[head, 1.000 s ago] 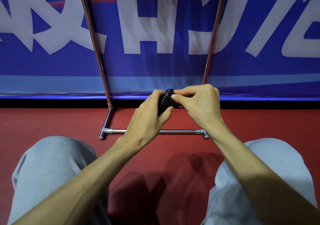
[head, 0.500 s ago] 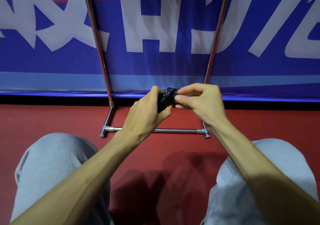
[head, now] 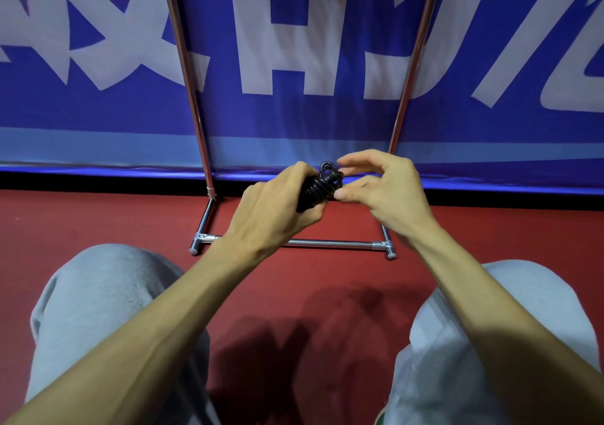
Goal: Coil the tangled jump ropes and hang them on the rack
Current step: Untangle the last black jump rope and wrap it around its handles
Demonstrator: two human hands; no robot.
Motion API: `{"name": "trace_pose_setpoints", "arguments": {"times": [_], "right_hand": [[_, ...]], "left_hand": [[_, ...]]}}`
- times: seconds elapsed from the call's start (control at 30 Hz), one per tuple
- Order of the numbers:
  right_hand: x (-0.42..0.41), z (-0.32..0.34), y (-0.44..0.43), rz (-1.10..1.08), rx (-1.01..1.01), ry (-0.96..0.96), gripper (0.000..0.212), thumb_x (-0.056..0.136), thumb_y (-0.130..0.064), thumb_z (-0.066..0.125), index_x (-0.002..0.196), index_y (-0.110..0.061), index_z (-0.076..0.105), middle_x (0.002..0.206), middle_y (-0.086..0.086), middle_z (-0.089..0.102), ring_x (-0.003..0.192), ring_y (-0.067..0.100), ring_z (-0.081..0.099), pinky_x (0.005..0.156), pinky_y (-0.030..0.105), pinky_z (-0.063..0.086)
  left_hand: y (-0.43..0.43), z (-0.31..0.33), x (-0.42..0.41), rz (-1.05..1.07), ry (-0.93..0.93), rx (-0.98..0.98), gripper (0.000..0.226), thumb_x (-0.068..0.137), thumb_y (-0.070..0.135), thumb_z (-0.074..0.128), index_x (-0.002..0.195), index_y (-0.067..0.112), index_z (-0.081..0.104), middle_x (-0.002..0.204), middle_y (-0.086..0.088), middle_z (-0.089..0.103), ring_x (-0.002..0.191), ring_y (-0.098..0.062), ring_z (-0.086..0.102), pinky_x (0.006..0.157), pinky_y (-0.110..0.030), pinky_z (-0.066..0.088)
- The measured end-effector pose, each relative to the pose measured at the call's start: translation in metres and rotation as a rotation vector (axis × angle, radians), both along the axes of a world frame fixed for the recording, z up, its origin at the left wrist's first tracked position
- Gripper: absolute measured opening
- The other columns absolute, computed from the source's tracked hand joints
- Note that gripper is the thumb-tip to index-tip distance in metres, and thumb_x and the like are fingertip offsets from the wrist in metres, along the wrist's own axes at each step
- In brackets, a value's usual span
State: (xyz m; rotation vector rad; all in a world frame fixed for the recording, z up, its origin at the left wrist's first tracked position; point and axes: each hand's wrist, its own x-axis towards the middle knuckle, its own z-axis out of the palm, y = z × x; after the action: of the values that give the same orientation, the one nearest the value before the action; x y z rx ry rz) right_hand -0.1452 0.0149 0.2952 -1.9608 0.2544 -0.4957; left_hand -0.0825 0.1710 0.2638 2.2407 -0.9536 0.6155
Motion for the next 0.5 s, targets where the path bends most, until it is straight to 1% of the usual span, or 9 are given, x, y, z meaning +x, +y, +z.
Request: {"name": "trace_pose_setpoints", "arguments": {"times": [0.07,0.13,0.17,0.23,0.3,0.37,0.43,0.5], "right_hand": [[0.0,0.001,-0.003,0.072,0.014,0.008,0.037,0.072,0.009,0.072,0.1,-0.015,0.069,0.096,0.004,0.072,0.072,0.019,0.072,0.083,0.04,0.057],[0.001,0.003,-0.004,0.129,0.067,-0.007,0.031,0.081,0.012,0.06,0.103,-0.008,0.068,0.1,0.01,0.07,0.073,0.019,0.07,0.075,0.033,0.059],[0.002,0.004,-0.003,0.136,0.104,-0.009,0.028,0.085,0.011,0.055,0.103,-0.006,0.068,0.099,0.011,0.069,0.073,0.018,0.069,0.069,0.029,0.059],[0.002,0.003,-0.001,0.117,0.133,-0.01,0.018,0.09,0.001,0.056,0.097,-0.007,0.07,0.091,0.007,0.069,0.069,0.017,0.066,0.06,0.026,0.057],[0.003,0.0,-0.002,0.075,0.066,-0.004,0.007,0.087,-0.01,0.066,0.085,-0.012,0.073,0.08,0.002,0.069,0.065,0.016,0.066,0.054,0.027,0.054],[0.005,-0.005,-0.006,0.014,-0.04,0.03,0.006,0.081,-0.015,0.073,0.075,-0.018,0.074,0.073,0.0,0.071,0.064,0.02,0.066,0.055,0.032,0.055],[0.007,-0.007,-0.009,-0.045,-0.171,0.078,0.011,0.077,-0.021,0.076,0.068,-0.026,0.072,0.069,-0.001,0.071,0.065,0.022,0.065,0.063,0.035,0.055],[0.008,-0.008,-0.008,-0.083,-0.311,0.112,0.014,0.079,-0.022,0.073,0.067,-0.026,0.068,0.072,-0.003,0.07,0.071,0.017,0.061,0.068,0.031,0.048]], "left_hand": [[0.001,-0.001,0.002,0.001,-0.018,0.003,0.036,0.079,0.034,0.071,0.107,0.016,0.057,0.097,0.001,0.07,0.081,-0.032,0.065,0.058,-0.04,0.048],[0.002,-0.002,0.006,-0.011,-0.065,0.005,0.034,0.078,0.035,0.068,0.104,0.016,0.058,0.092,0.001,0.07,0.074,-0.033,0.065,0.053,-0.04,0.048],[0.002,-0.003,0.008,-0.017,-0.113,0.018,0.033,0.077,0.038,0.064,0.101,0.016,0.059,0.088,0.001,0.069,0.068,-0.033,0.065,0.049,-0.039,0.048],[0.003,-0.005,0.012,-0.031,-0.207,0.067,0.035,0.076,0.044,0.055,0.097,0.017,0.061,0.081,0.002,0.067,0.057,-0.031,0.062,0.041,-0.034,0.044],[0.003,-0.009,0.013,-0.051,-0.267,0.107,0.037,0.075,0.046,0.05,0.096,0.018,0.064,0.076,0.003,0.065,0.05,-0.028,0.059,0.036,-0.028,0.036],[0.002,-0.012,0.012,-0.066,-0.279,0.126,0.037,0.075,0.045,0.05,0.094,0.019,0.067,0.073,0.003,0.066,0.047,-0.025,0.058,0.036,-0.025,0.03],[0.001,-0.016,0.011,-0.091,-0.249,0.131,0.039,0.076,0.048,0.049,0.096,0.02,0.067,0.076,0.005,0.067,0.05,-0.025,0.06,0.038,-0.024,0.031],[-0.002,-0.018,0.008,-0.106,-0.157,0.148,0.042,0.076,0.052,0.051,0.103,0.023,0.065,0.085,0.007,0.069,0.062,-0.024,0.064,0.044,-0.028,0.038]]}}
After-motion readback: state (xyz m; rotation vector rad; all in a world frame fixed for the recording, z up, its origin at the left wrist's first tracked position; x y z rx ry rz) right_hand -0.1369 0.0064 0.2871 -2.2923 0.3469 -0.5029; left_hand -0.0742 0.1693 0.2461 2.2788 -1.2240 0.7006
